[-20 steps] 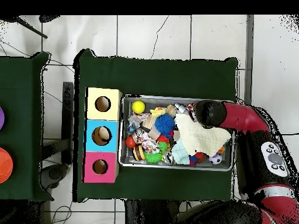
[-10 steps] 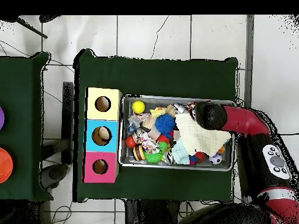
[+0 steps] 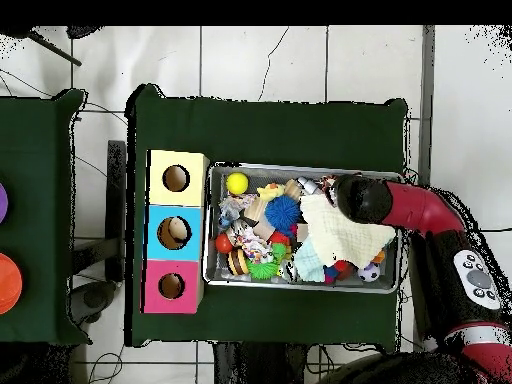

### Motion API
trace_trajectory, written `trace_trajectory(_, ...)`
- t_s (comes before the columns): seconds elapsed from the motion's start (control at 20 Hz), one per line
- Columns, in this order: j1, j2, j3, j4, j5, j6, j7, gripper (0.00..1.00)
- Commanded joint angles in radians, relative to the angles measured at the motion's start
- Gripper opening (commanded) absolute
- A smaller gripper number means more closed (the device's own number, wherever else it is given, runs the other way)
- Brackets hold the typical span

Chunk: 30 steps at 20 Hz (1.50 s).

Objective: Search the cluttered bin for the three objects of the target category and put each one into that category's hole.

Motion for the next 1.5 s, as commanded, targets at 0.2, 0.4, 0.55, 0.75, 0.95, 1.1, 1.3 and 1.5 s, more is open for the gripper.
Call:
trace_trajectory(0.2,-0.038,0.024,0.121,0.075,-0.038,-0.098,-0.043,1.00)
trace_trajectory(0.4,-0.051,0.042,0.132,0.083,-0.043,-0.140,-0.021,1.00)
trace_trajectory(0.55,-0.062,0.059,0.141,0.085,-0.037,-0.154,-0.008,1.00)
trace_trajectory(0.75,-0.068,0.076,0.143,0.087,-0.042,-0.175,0.002,1.00)
trace_trajectory(0.95,-0.057,0.089,0.130,0.078,-0.054,-0.193,0.015,1.00)
trace_trajectory(1.1,-0.035,0.095,0.102,0.066,-0.061,-0.187,0.030,1.00)
trace_trajectory(1.3,-0.010,0.102,0.070,0.053,-0.084,-0.203,0.042,1.00)
trace_trajectory(1.5,0.005,0.116,0.042,0.046,-0.067,-0.218,0.089,1.00)
